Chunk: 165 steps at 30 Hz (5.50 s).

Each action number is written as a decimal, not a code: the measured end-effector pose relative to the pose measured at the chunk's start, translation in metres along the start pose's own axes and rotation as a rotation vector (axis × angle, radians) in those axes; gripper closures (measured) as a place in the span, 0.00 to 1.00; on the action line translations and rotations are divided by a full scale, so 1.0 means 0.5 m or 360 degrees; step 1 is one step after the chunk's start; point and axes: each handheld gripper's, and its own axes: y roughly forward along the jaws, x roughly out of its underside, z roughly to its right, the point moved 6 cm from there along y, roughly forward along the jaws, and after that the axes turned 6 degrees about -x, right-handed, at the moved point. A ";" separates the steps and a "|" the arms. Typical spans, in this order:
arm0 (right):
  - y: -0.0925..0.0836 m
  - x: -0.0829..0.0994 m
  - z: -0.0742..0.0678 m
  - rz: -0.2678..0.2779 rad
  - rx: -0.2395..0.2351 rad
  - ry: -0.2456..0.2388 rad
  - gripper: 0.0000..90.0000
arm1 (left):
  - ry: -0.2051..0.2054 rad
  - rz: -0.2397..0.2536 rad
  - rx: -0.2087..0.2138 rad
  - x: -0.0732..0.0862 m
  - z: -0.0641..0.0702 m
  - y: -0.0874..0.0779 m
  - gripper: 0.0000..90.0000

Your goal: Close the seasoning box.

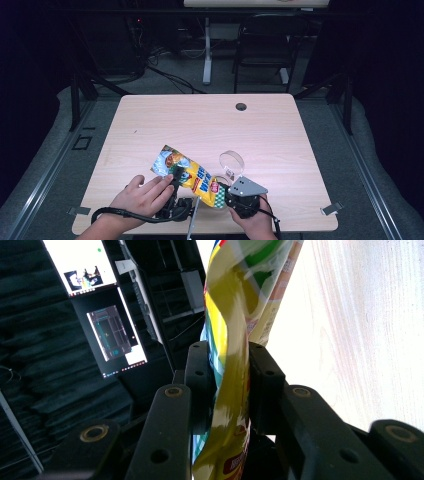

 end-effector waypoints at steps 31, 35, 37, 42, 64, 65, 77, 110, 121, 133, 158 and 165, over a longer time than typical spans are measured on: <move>-0.016 0.002 0.002 -0.0018 -0.0070 0.0109 0.99 | 0.0073 0.0022 0.0065 -0.013 -0.020 -0.004 0.84; -0.014 0.002 0.000 -0.0027 -0.0069 0.0091 0.99 | 0.0083 0.0029 0.0064 -0.018 -0.019 -0.006 0.88; -0.014 0.002 0.001 -0.0028 -0.0065 0.0090 0.99 | 0.0081 0.0033 0.0067 -0.018 -0.019 -0.006 0.88; -0.014 0.003 0.001 -0.0026 -0.0064 0.0087 0.99 | 0.0102 0.0036 0.0062 -0.021 -0.021 -0.009 0.89; -0.013 0.003 0.000 -0.0025 -0.0067 0.0094 0.99 | 0.0152 0.0031 0.0052 -0.028 -0.030 -0.014 0.89; -0.012 0.003 0.000 -0.0022 -0.0067 0.0096 0.99 | 0.0153 0.0031 0.0053 -0.028 -0.031 -0.014 0.89; -0.012 0.002 0.000 -0.0018 -0.0071 0.0096 0.99 | 0.0177 0.0027 0.0074 -0.029 -0.035 -0.014 0.90; -0.015 0.004 0.001 -0.0020 -0.0076 0.0106 0.99 | 0.0243 0.0036 0.0097 -0.038 -0.047 -0.014 0.91; -0.015 0.004 0.001 -0.0020 -0.0081 0.0105 0.99 | 0.0266 0.0039 0.0087 -0.040 -0.051 -0.013 0.92; -0.014 0.003 0.001 -0.0019 -0.0081 0.0105 0.99 | 0.0274 0.0039 0.0103 -0.042 -0.053 -0.013 0.92; -0.011 0.003 0.000 -0.0014 -0.0079 0.0102 0.99 | 0.0349 0.0036 0.0108 -0.047 -0.062 -0.014 0.92; -0.011 0.004 0.000 -0.0015 -0.0077 0.0100 0.99 | 0.0366 0.0038 0.0103 -0.049 -0.065 -0.013 0.92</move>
